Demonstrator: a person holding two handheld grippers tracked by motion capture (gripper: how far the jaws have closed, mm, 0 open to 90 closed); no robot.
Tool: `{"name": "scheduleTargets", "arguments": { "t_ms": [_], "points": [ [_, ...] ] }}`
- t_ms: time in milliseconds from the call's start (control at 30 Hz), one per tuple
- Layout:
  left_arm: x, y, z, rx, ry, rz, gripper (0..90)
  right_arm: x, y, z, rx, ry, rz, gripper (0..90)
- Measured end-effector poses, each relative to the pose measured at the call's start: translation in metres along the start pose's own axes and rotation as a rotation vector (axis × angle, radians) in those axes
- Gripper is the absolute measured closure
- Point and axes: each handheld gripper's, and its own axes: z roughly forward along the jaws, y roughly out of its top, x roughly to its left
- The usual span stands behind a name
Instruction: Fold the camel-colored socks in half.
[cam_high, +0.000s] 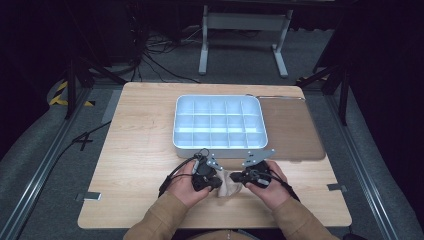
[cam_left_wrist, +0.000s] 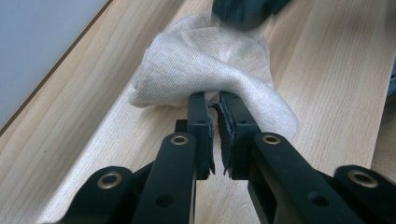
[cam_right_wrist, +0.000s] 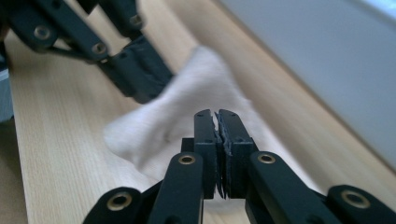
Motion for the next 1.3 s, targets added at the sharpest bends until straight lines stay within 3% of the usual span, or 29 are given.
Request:
{"name": "scheduleTargets", "arguments": {
  "t_ms": [67,133,167,333,467,833,1167,1300],
  "points": [
    [0.001,0.000,0.001,-0.011,-0.002,0.000,83.3,-0.007,-0.004,-0.007,0.017,-0.017,0.043,86.7],
    [0.001,0.001,0.001,-0.006,0.005,0.008,83.3,-0.015,-0.013,-0.007,0.099,-0.066,0.092,87.2],
    [0.000,0.002,0.000,-0.002,0.008,0.011,83.3,-0.017,-0.015,-0.006,0.117,-0.064,0.108,87.1],
    [-0.001,0.006,-0.001,-0.003,0.012,0.032,83.3,-0.014,-0.020,0.002,0.172,-0.055,0.110,87.6],
    [-0.002,0.008,0.001,-0.010,0.004,0.035,83.1,-0.010,-0.019,0.006,0.168,-0.057,0.095,87.6],
    [-0.008,0.020,0.008,-0.045,0.006,0.101,80.6,-0.009,-0.022,0.007,0.158,-0.054,0.096,87.5],
    [-0.007,0.025,0.018,-0.090,0.010,0.162,68.5,-0.008,-0.025,0.007,0.156,-0.056,0.102,87.3],
    [-0.007,0.025,0.022,-0.098,-0.011,0.172,59.8,-0.008,-0.025,0.006,0.157,-0.056,0.107,87.3]
  ]
}}
